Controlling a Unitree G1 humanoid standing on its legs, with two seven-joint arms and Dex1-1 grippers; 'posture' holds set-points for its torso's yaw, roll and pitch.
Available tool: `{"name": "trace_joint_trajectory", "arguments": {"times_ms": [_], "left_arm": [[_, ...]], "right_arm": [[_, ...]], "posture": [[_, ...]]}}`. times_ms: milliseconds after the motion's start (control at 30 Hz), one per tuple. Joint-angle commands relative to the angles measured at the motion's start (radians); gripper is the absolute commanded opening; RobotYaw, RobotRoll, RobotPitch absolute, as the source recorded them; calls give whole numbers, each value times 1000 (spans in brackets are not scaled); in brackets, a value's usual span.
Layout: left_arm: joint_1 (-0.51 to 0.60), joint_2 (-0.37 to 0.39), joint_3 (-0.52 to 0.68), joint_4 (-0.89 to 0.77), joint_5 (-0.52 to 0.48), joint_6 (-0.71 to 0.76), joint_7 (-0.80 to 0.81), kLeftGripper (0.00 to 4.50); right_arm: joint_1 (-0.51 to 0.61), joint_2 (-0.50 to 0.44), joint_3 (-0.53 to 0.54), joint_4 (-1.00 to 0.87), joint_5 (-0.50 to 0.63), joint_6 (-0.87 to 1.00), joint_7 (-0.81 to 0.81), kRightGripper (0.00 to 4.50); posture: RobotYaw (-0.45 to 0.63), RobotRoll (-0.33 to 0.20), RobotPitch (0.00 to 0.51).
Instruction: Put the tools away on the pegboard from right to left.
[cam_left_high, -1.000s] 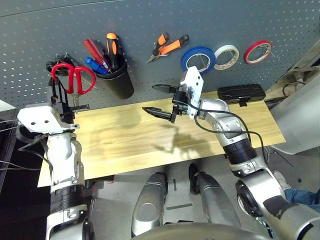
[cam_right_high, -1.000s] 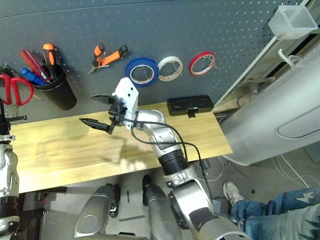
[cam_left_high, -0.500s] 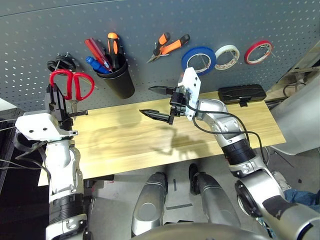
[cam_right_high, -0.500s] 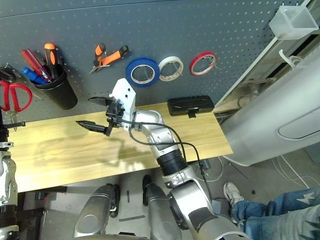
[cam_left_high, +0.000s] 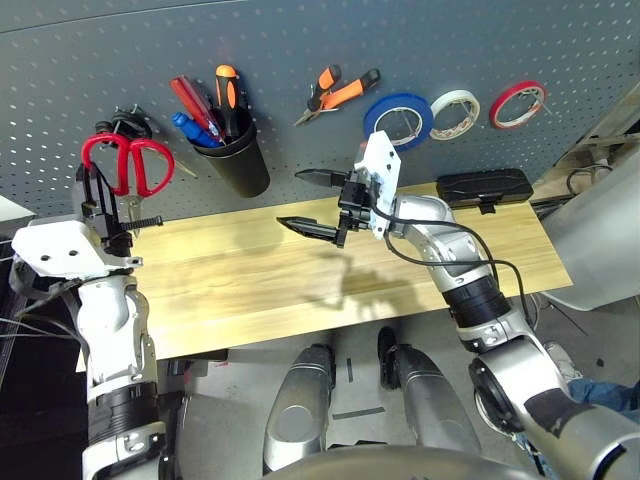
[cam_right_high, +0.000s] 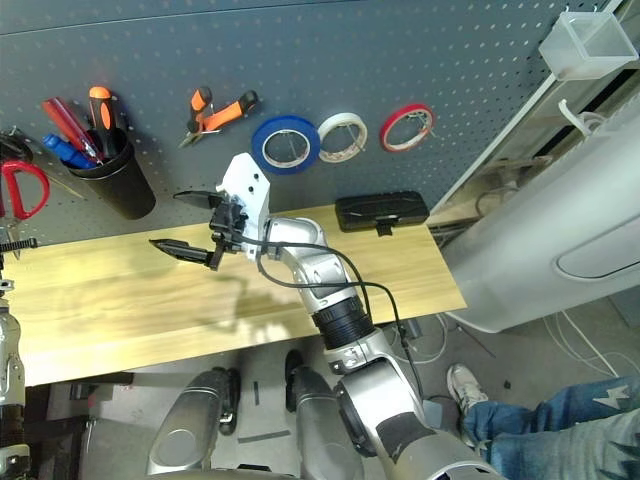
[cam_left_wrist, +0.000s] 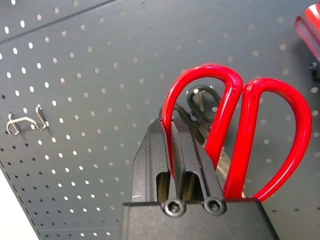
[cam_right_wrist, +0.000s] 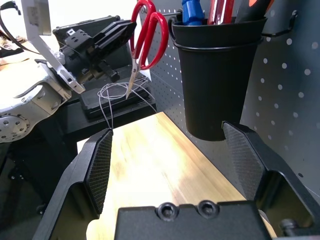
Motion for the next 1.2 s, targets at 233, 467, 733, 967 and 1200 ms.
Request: {"name": "trace_joint_trajectory", "arguments": {"times_ms": [233,467,733,967,1200], "left_arm": [[-28,24,-12,113,8,75,-23,40],[-44,31,-46,154,21,104,-42,667],[-40,4,-186,237,58,147,-136,3266],[-52,-40,-298,306,76,224,-214,4470],[-78,-47,-341,362,84,262,-249,4470]], "right_arm": [[-4,12,9,5,3,-16,-13,4500],[2,11,4,14,2,-21,-31,4500],[59,-23,-57,134,-56,-58,-193,4500],[149,-58,-133,199,-74,-117,-320,4500],[198,-71,-228,275,-77,-157,-474,4500]], "posture": [[213,0,233],[210,0,231],[204,0,233],[178,0,230],[129,0,232]]}}
